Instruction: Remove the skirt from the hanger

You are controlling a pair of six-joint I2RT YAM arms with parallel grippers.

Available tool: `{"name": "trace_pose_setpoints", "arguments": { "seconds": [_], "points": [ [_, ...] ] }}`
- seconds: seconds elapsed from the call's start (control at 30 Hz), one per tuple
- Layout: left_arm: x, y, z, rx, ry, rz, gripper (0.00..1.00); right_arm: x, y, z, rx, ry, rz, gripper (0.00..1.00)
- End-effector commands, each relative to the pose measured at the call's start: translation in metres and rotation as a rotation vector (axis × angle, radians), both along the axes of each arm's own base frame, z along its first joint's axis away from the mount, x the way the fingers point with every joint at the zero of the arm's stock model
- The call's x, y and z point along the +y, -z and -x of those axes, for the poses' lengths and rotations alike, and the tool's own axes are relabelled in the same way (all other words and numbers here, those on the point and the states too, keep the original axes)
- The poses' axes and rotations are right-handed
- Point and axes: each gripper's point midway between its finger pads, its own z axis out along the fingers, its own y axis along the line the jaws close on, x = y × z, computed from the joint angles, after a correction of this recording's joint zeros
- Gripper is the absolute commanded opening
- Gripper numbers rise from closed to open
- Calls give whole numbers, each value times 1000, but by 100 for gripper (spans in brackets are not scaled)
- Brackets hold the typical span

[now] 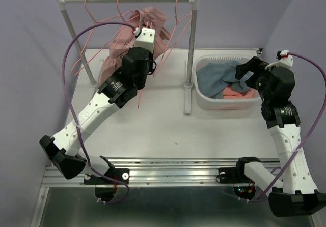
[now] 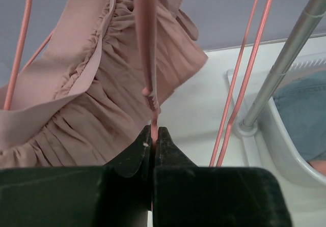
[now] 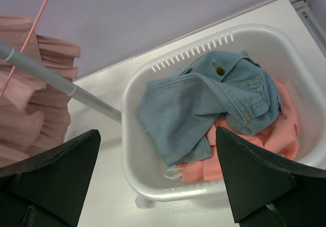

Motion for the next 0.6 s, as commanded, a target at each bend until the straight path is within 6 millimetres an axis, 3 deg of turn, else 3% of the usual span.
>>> {"name": "trace_pose_setpoints", "arguments": {
  "seconds": [0.0, 0.23, 0.37, 0.57],
  "points": [
    [-5, -49, -13, -116, 42, -14, 0, 8, -17, 8, -61, -40, -16, 100],
    [-19, -54, -26, -111, 68, -26, 0, 9, -30, 18, -102, -43, -22, 100],
    [-17, -80, -32, -161, 43, 5, 0, 11, -30, 20, -108, -57, -25, 100],
    [-23, -95, -44, -193, 47, -18, 0, 11, -26, 18, -98, -58, -24, 100]
  ]
}}
